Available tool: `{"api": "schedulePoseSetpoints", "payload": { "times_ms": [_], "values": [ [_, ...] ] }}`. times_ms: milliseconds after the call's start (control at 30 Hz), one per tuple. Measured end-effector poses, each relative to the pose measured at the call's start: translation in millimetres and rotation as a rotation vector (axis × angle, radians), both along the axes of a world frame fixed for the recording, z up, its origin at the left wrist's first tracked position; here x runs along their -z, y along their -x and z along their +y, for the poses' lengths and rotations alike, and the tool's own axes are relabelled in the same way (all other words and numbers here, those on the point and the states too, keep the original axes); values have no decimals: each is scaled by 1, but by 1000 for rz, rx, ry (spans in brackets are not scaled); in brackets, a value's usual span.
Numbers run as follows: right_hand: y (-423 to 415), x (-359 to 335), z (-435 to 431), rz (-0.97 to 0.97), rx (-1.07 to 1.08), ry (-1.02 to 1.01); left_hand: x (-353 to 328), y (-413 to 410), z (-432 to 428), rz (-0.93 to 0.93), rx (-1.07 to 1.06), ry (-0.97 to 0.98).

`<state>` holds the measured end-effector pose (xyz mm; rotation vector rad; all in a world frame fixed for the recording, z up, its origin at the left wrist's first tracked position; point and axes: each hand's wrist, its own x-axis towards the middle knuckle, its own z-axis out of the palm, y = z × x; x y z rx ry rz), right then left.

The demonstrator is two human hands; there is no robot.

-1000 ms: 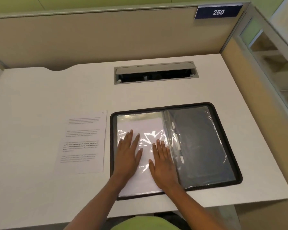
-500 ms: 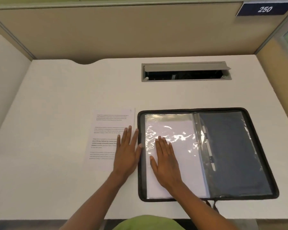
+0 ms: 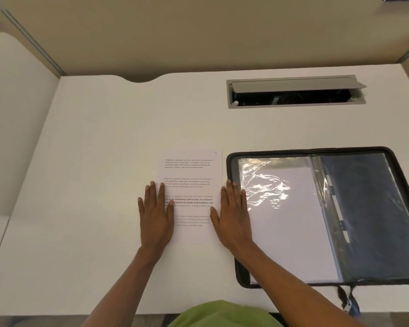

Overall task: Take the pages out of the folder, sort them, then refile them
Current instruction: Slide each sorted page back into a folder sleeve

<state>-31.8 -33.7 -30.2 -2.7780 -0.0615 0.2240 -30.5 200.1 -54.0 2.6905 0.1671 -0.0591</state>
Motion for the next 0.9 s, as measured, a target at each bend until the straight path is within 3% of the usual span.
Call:
{"api": "schedulePoseSetpoints", "payload": {
  "times_ms": [200,333,533,733,900],
  "values": [
    [-2,-11,17,-32,135,-79,3,3,-4,-9,-19,-94],
    [-4,-22,26,-110,162,-268,5,3,-5,-11,-19,-118],
    [-20,-42,36,118,312,-598,5,2,-3,-8,-14,-121],
    [-35,-44,17,202,453,-758,-4,0,-8,-22,-99,52],
    [-38,-57,-23,271,456,-940,-39,1,-28,-93,-304,324]
  ]
}}
